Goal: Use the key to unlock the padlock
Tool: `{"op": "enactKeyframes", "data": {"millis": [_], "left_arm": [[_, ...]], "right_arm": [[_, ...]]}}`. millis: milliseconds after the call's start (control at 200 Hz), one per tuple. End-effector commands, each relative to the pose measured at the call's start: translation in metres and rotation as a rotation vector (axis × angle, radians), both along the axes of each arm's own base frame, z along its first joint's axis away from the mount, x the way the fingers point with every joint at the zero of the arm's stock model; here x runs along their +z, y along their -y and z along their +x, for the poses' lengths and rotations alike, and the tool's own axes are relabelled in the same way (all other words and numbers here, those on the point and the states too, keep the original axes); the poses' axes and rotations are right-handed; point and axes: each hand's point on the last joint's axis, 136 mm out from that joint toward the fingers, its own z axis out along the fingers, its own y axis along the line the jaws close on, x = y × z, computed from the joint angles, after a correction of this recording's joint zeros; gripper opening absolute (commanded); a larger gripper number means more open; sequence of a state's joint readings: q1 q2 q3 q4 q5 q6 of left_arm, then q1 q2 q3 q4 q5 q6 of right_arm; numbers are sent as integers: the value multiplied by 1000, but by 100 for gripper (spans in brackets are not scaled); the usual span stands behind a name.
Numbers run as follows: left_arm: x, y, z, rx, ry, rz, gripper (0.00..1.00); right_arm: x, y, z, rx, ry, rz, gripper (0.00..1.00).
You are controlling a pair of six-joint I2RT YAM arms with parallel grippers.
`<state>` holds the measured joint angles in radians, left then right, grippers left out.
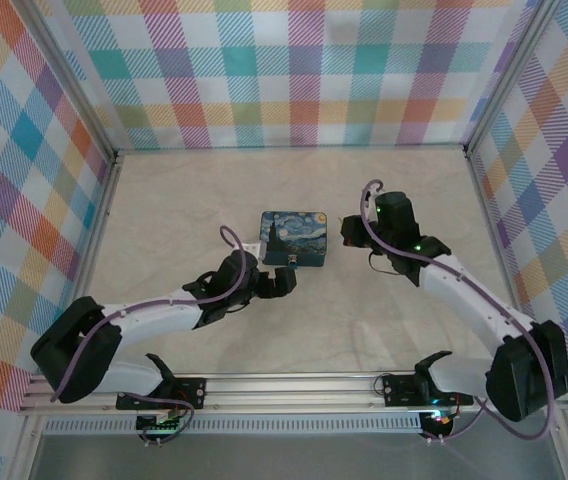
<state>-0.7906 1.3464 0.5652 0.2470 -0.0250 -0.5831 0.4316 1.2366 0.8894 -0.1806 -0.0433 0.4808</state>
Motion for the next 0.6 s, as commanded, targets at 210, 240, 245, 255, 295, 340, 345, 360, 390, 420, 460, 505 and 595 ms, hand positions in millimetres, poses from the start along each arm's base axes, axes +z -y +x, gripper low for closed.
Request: {"op": "enactKeyframes", "data": {"millis": [210,240,245,255,295,340,345,360,390,420,460,505,595], "left_arm": [[-2,34,24,-85,176,-27,100],[-3,36,25,-87,180,-32,100],[-4,37,25,-88,181,-31,100],[-4,37,26,-88,183,-33,100],[-6,41,27,-97,191,-38,100],[-7,45,30,-107,202,-45,100],[-8,45,30,-108,203,-44,100],[-8,47,30,-112,204,-45,100],[-10,49,33,-114,205,-45,100],[-12,51,34,-118,205,-44,100],[-15,54,36,-121,206,-39,100],[-17,57,39,-125,212,-38,100],[-24,60,43,-126,222,-29,100]], "right_arm": [[-4,11,64,-71,34,-36,0],[-6,11,69,-74,29,-39,0],[-7,11,70,-74,28,-39,0],[-7,11,72,-74,28,-40,0],[-10,10,78,-75,23,-47,0],[-12,10,86,-79,21,-54,0],[-13,10,87,-78,22,-55,0],[-14,9,90,-79,20,-58,0],[-16,8,95,-77,17,-64,0],[-19,8,100,-78,10,-69,0],[-23,7,107,-77,3,-76,0],[-26,6,114,-76,-3,-80,0],[-34,3,125,-76,-11,-86,0]]}}
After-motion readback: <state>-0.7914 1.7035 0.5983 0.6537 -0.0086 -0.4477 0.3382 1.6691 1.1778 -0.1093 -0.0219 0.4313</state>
